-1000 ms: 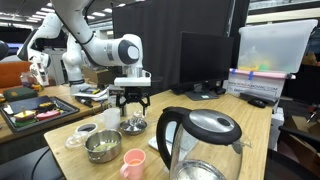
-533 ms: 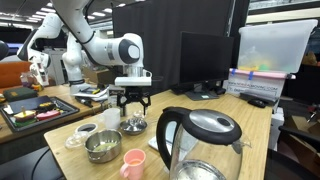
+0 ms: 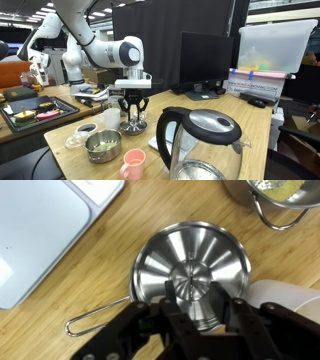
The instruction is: Pick the lid on the pot and place it on the pan
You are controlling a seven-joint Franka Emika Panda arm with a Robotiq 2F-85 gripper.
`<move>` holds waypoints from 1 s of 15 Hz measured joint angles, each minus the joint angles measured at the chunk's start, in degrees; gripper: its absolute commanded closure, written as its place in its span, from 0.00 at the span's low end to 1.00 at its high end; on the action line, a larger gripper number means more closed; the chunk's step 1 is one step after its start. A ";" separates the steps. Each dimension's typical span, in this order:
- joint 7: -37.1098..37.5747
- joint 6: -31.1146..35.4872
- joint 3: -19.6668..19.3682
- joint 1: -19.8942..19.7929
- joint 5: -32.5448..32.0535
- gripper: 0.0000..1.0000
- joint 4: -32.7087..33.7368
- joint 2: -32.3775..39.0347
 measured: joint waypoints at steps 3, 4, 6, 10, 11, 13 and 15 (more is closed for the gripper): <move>0.00 -0.58 0.00 0.00 0.00 1.00 -0.01 0.16; 0.00 -0.75 -0.01 -0.01 0.00 1.00 -0.01 0.21; 0.00 -0.98 -0.02 -0.01 0.00 1.00 -0.35 0.23; 0.00 -1.01 -0.01 -0.01 -0.01 0.68 -0.46 0.22; 0.00 -1.01 -0.01 -0.01 0.00 0.61 -0.45 0.22; 0.00 -1.06 0.01 -0.01 -0.01 0.47 -0.43 0.20; 0.00 -1.09 0.01 -0.01 -0.01 0.33 -0.43 0.20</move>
